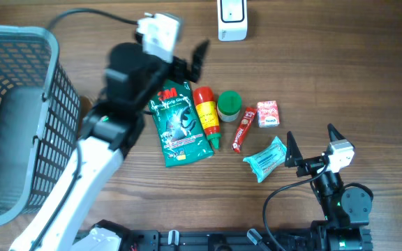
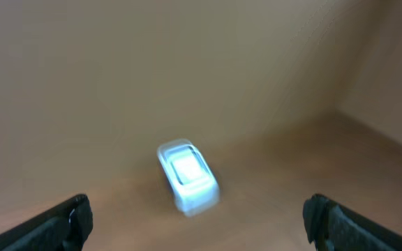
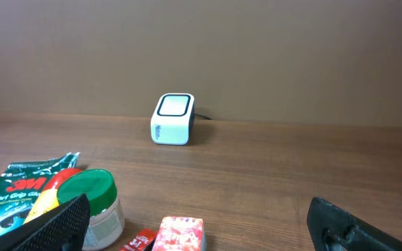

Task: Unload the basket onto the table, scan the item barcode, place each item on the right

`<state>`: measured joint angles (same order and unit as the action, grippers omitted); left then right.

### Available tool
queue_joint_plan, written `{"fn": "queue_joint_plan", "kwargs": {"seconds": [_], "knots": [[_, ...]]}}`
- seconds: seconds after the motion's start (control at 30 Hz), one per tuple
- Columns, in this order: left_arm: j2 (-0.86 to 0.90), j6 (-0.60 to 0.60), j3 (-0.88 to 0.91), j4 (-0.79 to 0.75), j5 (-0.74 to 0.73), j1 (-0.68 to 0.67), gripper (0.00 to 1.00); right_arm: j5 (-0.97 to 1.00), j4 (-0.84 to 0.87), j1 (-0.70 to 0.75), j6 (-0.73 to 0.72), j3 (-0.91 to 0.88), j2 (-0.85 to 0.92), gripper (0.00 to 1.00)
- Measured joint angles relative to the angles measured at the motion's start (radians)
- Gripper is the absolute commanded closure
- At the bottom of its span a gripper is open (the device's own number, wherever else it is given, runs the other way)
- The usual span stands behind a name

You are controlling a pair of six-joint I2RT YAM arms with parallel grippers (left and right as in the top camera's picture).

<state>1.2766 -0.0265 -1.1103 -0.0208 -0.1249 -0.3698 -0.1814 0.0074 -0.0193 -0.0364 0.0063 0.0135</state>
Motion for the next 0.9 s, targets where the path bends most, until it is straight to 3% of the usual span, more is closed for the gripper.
{"fn": "queue_joint_plan", "kwargs": {"seconds": [0.3,0.5,0.9], "knots": [[-0.200,-0.188,0.000,-0.008,0.083,0.169,0.00,0.000,0.000,0.000,0.000,0.000,0.000,0.00],[-0.292,-0.266,0.000,0.074,0.188,0.182,0.00,0.000,0.000,0.000,0.000,0.000,0.000,0.00],[-0.768,-0.294,-0.003,0.106,0.211,0.183,0.00,0.000,0.000,0.000,0.000,0.000,0.000,0.00]]}}
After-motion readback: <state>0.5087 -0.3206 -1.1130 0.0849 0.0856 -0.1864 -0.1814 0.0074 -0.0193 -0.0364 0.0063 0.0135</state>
